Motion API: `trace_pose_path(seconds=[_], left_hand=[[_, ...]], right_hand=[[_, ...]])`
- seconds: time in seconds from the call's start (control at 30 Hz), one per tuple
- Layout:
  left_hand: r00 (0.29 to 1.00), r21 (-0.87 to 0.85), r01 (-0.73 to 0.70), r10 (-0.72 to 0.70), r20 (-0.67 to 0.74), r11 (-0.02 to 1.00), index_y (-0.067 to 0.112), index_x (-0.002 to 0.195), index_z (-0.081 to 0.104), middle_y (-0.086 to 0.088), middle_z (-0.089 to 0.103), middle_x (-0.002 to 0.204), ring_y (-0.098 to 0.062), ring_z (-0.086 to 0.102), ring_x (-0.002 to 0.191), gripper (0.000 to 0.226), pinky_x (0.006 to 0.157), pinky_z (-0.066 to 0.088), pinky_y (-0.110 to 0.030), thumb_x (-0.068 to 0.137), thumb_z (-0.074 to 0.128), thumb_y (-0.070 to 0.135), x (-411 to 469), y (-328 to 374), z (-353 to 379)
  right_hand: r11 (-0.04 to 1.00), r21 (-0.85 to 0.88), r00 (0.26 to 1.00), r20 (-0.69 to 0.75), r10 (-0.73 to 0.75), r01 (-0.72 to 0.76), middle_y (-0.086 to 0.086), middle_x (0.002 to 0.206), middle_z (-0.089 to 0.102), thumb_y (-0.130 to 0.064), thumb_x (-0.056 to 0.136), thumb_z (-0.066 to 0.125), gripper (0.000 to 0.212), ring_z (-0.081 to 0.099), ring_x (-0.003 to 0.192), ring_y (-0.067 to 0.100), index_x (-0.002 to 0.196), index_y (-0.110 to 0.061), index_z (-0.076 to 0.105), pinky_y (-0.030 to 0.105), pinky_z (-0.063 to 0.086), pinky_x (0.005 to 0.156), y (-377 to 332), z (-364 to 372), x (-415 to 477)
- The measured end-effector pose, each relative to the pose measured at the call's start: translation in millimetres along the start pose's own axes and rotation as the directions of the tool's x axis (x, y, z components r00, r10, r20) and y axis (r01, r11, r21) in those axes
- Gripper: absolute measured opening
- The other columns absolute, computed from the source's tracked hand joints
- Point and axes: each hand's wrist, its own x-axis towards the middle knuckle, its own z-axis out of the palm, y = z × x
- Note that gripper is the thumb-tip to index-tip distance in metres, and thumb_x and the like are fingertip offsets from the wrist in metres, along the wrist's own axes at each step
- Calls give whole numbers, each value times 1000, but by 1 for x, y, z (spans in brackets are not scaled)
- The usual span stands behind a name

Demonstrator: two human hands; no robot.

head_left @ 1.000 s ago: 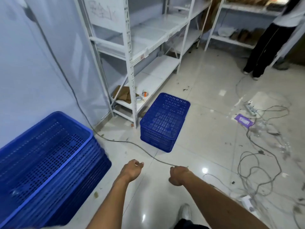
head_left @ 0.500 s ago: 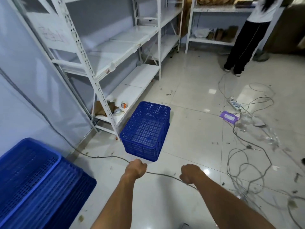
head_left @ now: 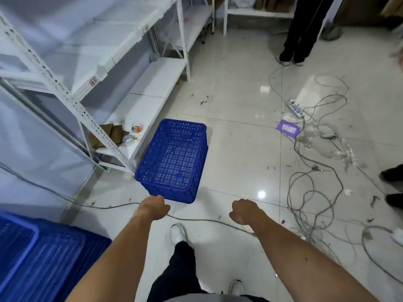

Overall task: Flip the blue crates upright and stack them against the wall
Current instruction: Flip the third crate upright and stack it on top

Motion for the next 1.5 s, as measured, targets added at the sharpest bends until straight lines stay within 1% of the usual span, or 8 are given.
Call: trace_pose_path(seconds=[0.3, 0.47, 0.73, 0.9, 1.03, 1.23, 1.33, 1.5], left_hand=[[988, -81, -111, 119, 102, 991, 10, 97, 59, -14, 64, 117, -29, 58, 99, 29, 86, 45, -34, 95, 44, 34, 186, -43, -59], [987, -60, -62, 70, 141, 996, 11, 115, 60, -11, 62, 124, -29, 59, 109, 35, 93, 49, -37, 97, 43, 36, 256, -73, -71], [984, -206, -40, 74, 160, 978, 6, 93, 60, -16, 66, 110, -32, 62, 99, 27, 85, 51, -38, 101, 38, 20, 385, -85, -42], [993, -243, 38, -10, 114, 969, 11, 109, 58, -18, 64, 112, -35, 61, 98, 21, 84, 52, -42, 99, 42, 20, 463, -92, 19], [988, -240, 139, -119, 99, 961, 16, 145, 38, -19, 42, 142, -39, 50, 123, 49, 95, 47, -48, 98, 47, 29, 512, -110, 64], [996, -161, -39, 50, 67, 986, 24, 157, 16, -8, 2, 165, -33, 12, 150, 67, 113, 34, -52, 99, 45, 42, 555, -101, 119], [999, -136, -49, 50, 0, 989, 20, 158, 8, -11, -4, 165, -33, 6, 151, 82, 115, 31, -49, 95, 51, 51, 559, -78, 137], [998, -98, 3, -9, -56, 995, 9, 157, -3, -18, -12, 163, -38, -7, 151, 105, 117, 29, -48, 88, 55, 62, 560, -57, 154]], right_hand=[[973, 151, 984, 63, 164, -172, 18, 129, 57, -32, 97, 43, 41, 54, 120, 34, 124, -5, 55, 35, 43, 96, -46, -57, 129], [941, 243, 970, 123, 211, -235, 18, 123, 59, -33, 95, 43, 38, 56, 114, 33, 114, -3, 57, 32, 41, 86, -76, -84, 199], [931, 273, 964, 176, 200, -243, 16, 122, 62, -29, 92, 45, 35, 58, 111, 34, 113, -5, 59, 32, 42, 84, -93, -70, 341], [916, 310, 959, 202, 198, -254, 12, 113, 66, -28, 91, 44, 32, 60, 104, 31, 108, -8, 62, 29, 40, 75, -95, -9, 431], [877, 394, 956, 209, 207, -276, 5, 106, 72, -31, 91, 45, 29, 64, 99, 27, 106, -14, 63, 29, 46, 76, -100, 36, 492], [760, 578, 953, 142, 266, -298, 10, 119, 66, -44, 99, 46, 46, 63, 106, 30, 132, -11, 43, 33, 46, 79, -118, 85, 567], [702, 649, 939, 57, 339, -293, 11, 115, 66, -44, 100, 45, 40, 61, 89, 25, 124, -11, 45, 30, 43, 70, -124, 95, 593], [657, 717, 940, -8, 342, -233, 6, 112, 68, -47, 98, 48, 37, 67, 92, 25, 121, -18, 47, 35, 53, 72, -111, 97, 622]])
